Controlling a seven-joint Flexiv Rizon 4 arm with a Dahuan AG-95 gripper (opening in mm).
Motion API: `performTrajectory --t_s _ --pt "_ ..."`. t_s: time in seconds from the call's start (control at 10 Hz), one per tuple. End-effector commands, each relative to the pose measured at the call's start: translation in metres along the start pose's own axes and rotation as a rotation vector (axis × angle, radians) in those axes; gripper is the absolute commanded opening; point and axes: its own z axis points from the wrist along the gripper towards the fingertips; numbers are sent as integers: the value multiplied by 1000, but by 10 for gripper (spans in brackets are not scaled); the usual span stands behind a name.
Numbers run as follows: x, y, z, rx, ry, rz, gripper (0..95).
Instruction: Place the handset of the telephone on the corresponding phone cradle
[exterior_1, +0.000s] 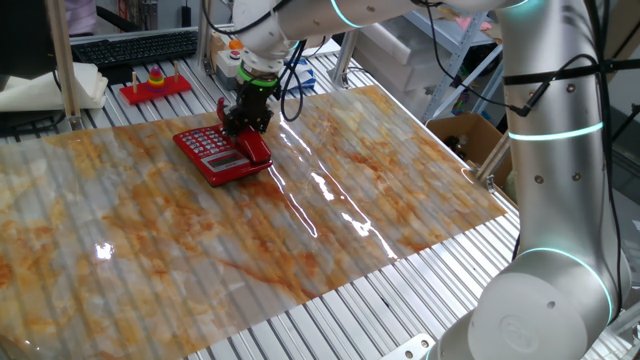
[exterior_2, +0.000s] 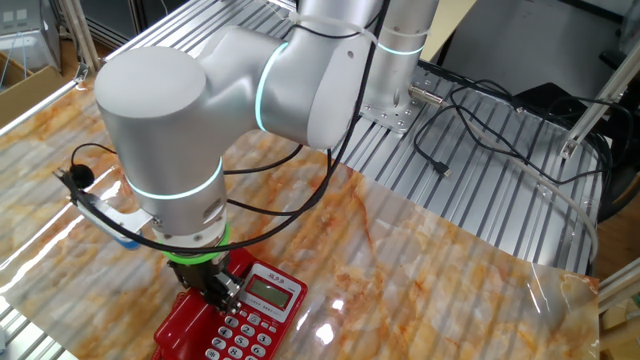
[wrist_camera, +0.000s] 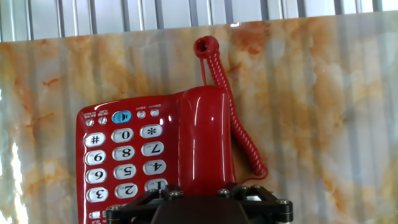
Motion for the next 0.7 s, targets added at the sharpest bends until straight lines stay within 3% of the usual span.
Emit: performTrajectory --t_s 0.1,0.3,0.4,0.5,0.7 --pt "0 1 1 3 -2 0 190" --pt "0 1 1 23 -7 8 570" --pt "0 1 0 27 -6 8 570" --pt "0 1 -1 52 -10 0 760" --pt "0 0 -1 90 -15 -11 760"
